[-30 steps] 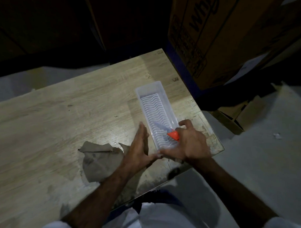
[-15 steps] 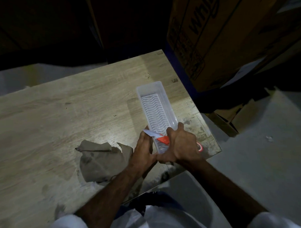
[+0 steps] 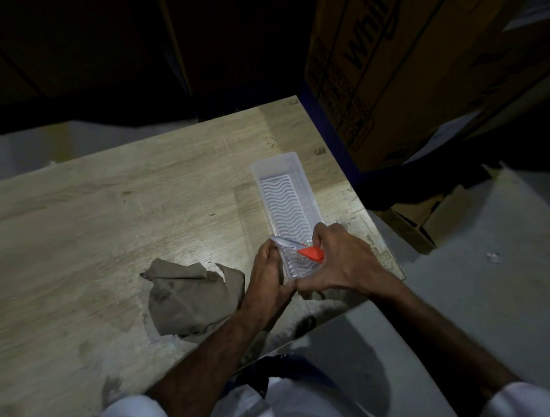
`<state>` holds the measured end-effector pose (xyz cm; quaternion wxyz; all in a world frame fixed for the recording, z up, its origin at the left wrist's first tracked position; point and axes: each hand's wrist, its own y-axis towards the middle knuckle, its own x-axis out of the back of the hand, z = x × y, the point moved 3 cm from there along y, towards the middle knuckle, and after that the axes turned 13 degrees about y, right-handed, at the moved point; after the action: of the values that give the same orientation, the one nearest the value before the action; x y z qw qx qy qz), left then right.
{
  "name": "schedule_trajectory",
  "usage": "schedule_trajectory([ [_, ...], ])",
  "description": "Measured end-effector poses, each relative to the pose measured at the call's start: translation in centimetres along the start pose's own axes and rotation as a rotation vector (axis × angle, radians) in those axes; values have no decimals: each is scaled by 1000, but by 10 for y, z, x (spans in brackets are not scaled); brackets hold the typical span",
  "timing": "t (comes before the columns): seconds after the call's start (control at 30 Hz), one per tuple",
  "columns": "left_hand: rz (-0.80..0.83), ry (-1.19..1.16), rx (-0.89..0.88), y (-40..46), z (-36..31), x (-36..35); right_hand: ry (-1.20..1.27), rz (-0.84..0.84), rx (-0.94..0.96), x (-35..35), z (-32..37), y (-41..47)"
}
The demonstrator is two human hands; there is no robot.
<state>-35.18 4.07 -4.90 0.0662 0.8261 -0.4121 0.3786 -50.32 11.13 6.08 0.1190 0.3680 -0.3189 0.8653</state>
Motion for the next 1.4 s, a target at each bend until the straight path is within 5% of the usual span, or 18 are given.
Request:
schedule_trajectory([
  [0.4, 60, -72, -67, 0, -12, 9, 47, 140, 14, 16, -9, 7],
  [0.53, 205, -393, -174, -5, -24, 28, 31, 102, -19, 12, -11, 7],
  [0.83, -72, -336, 229, -18, -34, 7, 60, 15, -80, -5, 7, -6],
  [0.97, -161, -407, 185, -17, -41, 1, 15, -4, -117, -7, 19, -8],
  [1.27, -119, -437, 316, -3, -40, -14, 140, -62, -145, 19, 24, -18],
  [1.4, -15, -254, 441, -4, -38, -16, 232, -118, -139, 34, 24, -30],
])
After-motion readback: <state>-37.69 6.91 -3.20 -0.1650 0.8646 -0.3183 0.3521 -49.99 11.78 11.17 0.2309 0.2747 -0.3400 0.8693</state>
